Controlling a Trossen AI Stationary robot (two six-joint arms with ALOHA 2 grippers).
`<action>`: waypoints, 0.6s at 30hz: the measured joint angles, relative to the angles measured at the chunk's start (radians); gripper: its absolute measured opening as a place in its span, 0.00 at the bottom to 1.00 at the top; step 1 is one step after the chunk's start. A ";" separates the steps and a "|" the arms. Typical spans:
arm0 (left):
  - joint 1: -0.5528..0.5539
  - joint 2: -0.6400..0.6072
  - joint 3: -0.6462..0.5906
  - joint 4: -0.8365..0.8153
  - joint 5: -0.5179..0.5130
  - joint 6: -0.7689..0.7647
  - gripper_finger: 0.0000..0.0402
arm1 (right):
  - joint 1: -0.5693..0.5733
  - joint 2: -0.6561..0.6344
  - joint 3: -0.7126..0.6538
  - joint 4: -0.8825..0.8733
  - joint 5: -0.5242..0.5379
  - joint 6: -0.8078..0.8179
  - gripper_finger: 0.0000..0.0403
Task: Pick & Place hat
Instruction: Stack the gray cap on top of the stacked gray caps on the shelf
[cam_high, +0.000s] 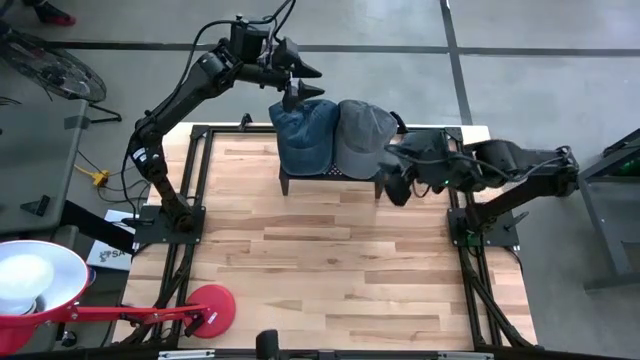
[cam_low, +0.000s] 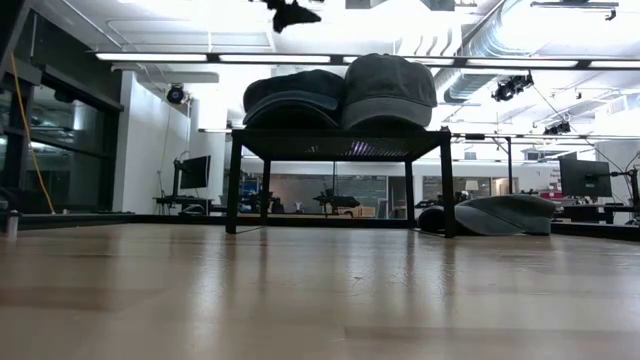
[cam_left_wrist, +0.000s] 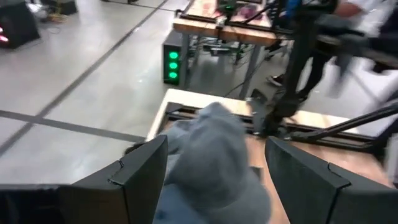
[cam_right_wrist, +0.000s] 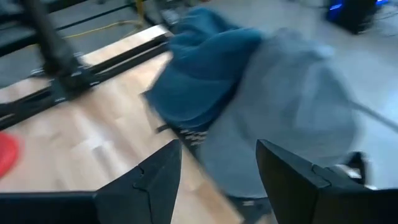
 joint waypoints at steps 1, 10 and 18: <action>-0.007 0.000 0.010 -0.008 0.003 -0.012 0.66 | -0.010 -0.006 0.000 -0.013 0.019 0.000 0.50; -0.052 -0.008 0.044 -0.028 0.012 -0.103 0.66 | -0.149 -0.040 0.000 -0.120 0.094 0.009 0.50; -0.070 -0.017 0.044 -0.067 -0.005 -0.168 0.66 | -0.342 -0.039 -0.002 -0.357 0.060 0.144 0.50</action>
